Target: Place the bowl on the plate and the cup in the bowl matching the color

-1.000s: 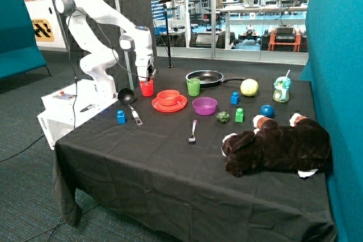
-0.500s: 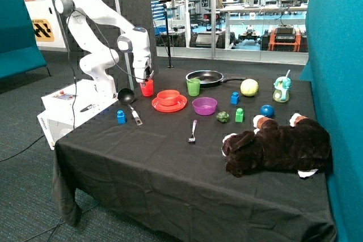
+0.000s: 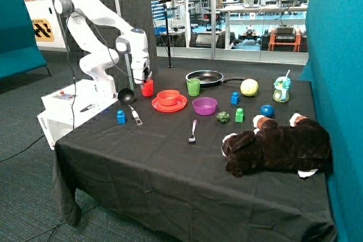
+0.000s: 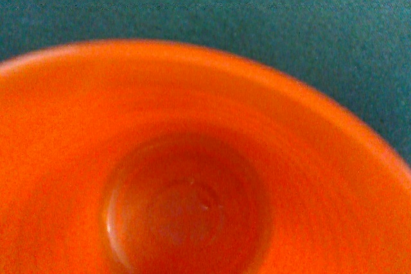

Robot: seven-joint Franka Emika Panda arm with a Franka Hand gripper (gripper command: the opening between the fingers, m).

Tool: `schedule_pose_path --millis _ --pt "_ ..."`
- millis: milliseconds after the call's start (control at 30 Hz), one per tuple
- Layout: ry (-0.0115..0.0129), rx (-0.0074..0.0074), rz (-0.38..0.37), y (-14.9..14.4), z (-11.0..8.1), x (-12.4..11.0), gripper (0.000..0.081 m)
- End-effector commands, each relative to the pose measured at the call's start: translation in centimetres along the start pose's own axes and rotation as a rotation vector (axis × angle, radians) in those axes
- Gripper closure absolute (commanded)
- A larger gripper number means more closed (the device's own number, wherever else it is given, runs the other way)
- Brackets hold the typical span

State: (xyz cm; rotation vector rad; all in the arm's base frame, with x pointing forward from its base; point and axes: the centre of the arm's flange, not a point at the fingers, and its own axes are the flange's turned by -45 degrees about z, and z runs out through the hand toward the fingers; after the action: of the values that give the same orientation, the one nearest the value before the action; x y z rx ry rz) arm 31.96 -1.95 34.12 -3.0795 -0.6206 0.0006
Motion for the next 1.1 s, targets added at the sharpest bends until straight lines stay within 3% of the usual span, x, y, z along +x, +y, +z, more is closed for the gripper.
schedule_pose_path --millis 0,433,567,633,1067 --pt "0.0003 -0.0003 -0.008 -0.2 0.7 0.1 0.0327" --pt "0.0003 -0.0003 -0.007 -0.5 1.0 0.7 0.0429" --pt "0.0003 -0.0002 0.004 -0.9 1.1 0.8 0.0735" --pt "0.0003 -0.0002 0.014 -1.0 1.1 0.9 0.079" --pt "0.0003 -0.0002 0.013 -1.1 1.1 1.0 0.0808"
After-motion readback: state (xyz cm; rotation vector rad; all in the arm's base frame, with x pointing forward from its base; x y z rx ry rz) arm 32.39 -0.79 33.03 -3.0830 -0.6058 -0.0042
